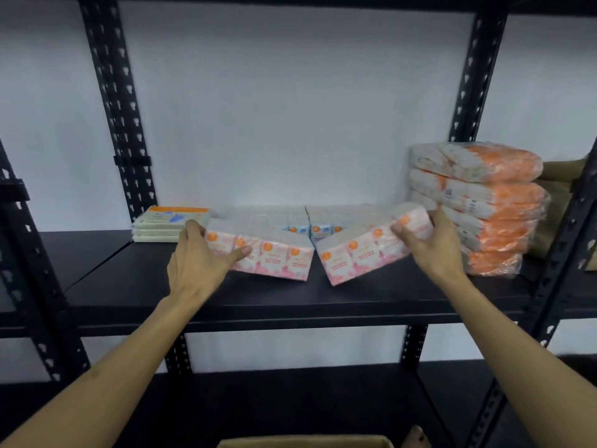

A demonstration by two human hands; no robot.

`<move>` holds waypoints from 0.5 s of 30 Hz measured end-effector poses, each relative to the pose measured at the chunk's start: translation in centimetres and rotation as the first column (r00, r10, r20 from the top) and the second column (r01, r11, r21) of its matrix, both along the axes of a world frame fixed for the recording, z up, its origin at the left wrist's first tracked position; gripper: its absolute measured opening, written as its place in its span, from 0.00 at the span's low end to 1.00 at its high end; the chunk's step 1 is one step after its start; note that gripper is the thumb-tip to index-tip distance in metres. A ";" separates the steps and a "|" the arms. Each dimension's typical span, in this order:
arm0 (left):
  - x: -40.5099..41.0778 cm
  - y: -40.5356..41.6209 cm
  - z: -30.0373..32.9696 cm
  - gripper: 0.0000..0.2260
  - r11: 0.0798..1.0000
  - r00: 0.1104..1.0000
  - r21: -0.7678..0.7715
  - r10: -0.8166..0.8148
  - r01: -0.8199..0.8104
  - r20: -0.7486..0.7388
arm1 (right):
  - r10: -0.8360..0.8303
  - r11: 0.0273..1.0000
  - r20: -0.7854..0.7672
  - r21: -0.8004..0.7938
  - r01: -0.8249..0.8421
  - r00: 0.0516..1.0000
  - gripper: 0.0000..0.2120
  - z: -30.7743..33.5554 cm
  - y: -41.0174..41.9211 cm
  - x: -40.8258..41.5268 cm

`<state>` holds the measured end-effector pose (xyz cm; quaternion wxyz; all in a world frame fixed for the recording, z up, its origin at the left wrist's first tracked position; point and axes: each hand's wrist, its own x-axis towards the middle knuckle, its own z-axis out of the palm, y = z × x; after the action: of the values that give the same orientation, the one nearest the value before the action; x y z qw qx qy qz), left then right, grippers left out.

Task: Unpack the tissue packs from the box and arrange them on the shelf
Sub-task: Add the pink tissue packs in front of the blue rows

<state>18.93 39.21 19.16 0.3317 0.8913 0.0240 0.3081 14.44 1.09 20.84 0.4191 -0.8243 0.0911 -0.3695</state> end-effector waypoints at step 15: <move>0.9 -0.2 -0.3 0.50 0.915 0.989 0.396 -0.024 0.080 -0.144 | -0.122 0.907 -0.068 -0.413 0.084 0.990 0.42 -2.4 -0.5 -0.6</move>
<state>19.80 39.00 18.81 0.1480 0.9596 -0.0405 0.2360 13.80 0.54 18.46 0.2126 -0.9039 0.0744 -0.3636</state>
